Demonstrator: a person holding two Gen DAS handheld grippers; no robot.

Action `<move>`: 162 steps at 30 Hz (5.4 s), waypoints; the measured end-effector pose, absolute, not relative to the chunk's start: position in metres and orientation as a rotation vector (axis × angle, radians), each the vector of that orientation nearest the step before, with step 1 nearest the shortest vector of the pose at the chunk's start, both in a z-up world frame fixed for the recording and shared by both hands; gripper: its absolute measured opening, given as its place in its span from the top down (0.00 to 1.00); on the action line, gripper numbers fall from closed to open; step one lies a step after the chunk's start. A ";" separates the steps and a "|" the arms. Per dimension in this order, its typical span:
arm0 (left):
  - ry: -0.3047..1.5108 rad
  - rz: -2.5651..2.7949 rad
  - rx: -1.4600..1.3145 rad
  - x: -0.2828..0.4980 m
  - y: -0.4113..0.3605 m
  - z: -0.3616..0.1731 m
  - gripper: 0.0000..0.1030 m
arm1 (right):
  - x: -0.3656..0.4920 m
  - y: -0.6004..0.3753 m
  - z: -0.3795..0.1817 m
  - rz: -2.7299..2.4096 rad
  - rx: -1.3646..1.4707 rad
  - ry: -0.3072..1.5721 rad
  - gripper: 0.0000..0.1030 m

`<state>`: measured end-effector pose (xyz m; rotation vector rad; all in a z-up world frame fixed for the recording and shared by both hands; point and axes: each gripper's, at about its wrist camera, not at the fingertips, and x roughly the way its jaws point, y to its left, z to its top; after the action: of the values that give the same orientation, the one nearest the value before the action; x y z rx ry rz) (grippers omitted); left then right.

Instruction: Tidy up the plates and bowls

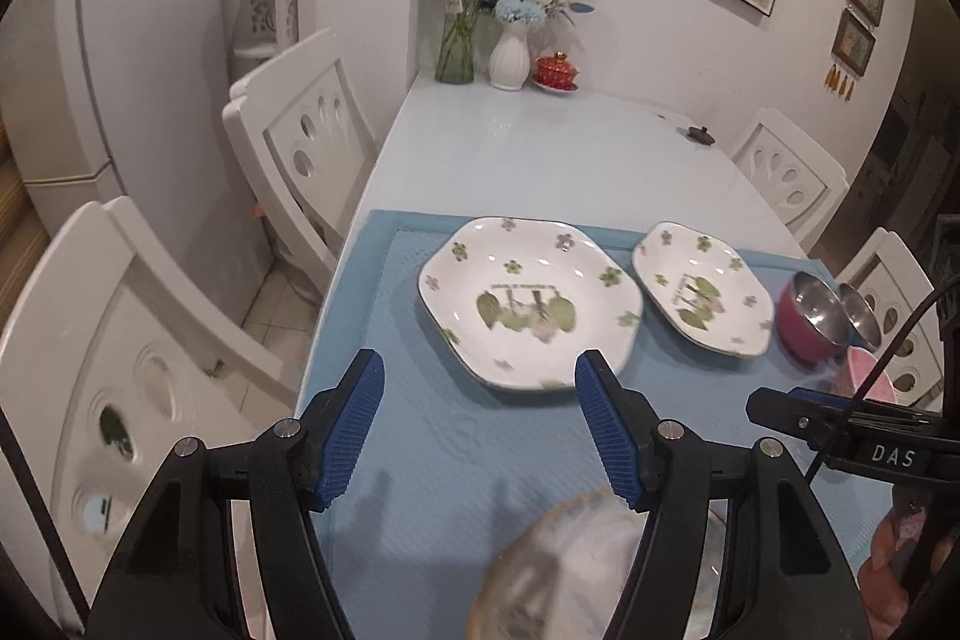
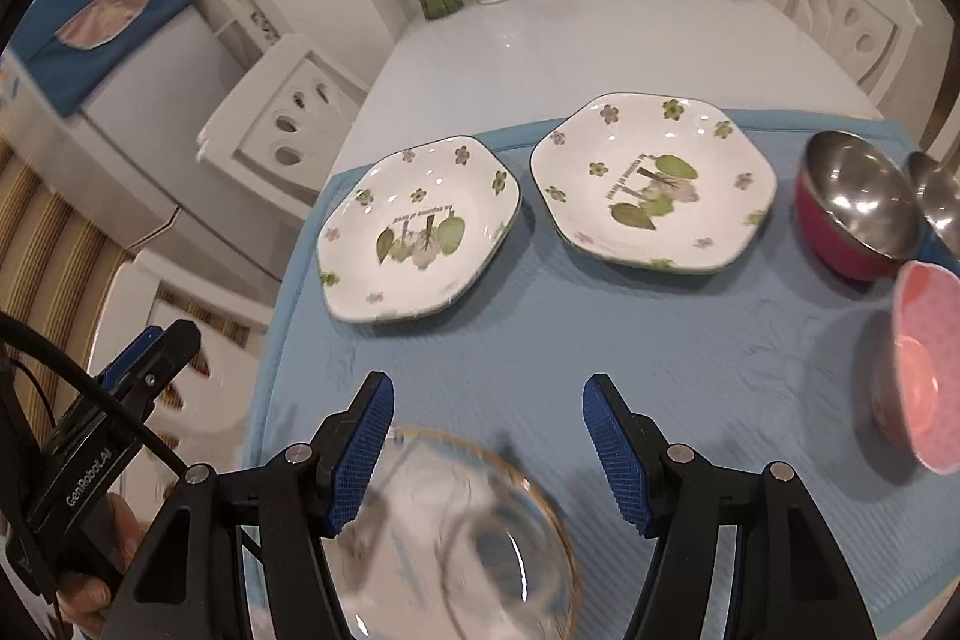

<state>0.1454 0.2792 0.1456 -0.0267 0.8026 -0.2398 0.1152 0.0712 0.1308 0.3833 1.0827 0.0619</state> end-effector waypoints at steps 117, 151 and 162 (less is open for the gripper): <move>0.986 -0.287 -0.147 0.250 0.303 0.054 0.60 | 0.233 0.119 0.041 0.212 0.263 1.242 0.59; 1.053 -0.274 -0.145 0.040 0.268 0.074 0.56 | 0.021 0.084 0.077 0.120 0.355 1.391 0.59; 1.109 -0.277 -0.119 0.039 0.265 0.045 0.56 | 0.020 0.089 0.052 0.097 0.311 1.438 0.59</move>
<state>0.0393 0.2646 0.0453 -0.1190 1.1090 -0.2768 0.0202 0.0892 0.0516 0.3113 1.4382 0.0969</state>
